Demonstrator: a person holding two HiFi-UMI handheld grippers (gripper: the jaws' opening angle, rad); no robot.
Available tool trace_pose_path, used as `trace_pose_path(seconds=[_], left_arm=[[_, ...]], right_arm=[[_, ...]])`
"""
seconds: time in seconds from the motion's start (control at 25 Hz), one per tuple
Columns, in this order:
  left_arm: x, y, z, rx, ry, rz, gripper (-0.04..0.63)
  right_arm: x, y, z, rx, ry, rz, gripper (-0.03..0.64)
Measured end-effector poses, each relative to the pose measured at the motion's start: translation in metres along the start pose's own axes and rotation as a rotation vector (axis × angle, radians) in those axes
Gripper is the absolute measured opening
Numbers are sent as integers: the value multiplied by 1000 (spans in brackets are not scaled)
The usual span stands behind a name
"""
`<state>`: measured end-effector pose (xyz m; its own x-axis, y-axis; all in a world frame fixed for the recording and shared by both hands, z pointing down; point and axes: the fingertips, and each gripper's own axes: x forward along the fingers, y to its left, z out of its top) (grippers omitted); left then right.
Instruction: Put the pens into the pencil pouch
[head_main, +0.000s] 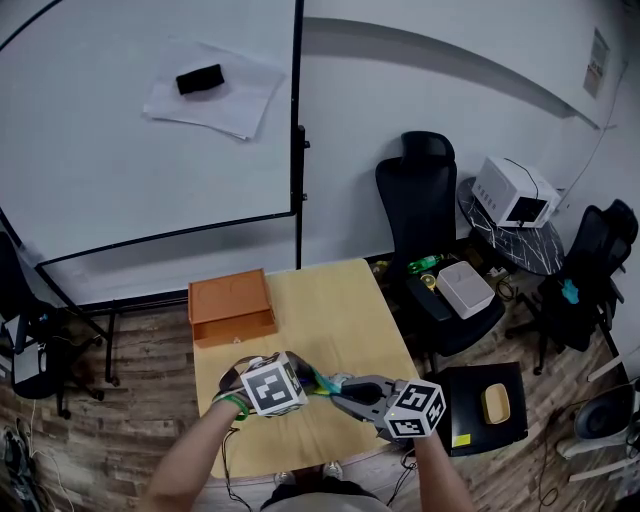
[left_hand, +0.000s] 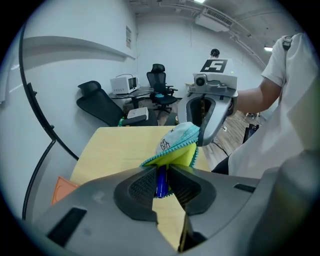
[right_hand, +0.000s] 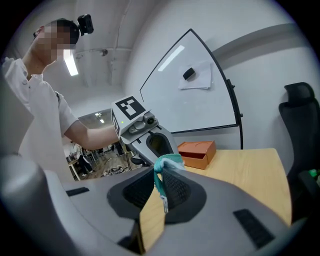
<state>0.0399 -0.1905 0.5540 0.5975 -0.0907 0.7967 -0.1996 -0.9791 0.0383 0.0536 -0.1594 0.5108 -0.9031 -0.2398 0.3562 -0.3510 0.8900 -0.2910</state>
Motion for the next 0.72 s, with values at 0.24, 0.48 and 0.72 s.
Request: trace_pose_path(seconds=[0.24,0.48,0.72], left_arm=[[-12,12,9,-49,-120,68,182],[-43,22,29,-217,-408,161,225],[-72,36,35,-353,-672,316,218]], right_arm=[[-11,-15,-2,61,-47,-69,49],[-24,-29,8,123,-138,-114,49],[-38,-48,17,183,-221,-186,49]])
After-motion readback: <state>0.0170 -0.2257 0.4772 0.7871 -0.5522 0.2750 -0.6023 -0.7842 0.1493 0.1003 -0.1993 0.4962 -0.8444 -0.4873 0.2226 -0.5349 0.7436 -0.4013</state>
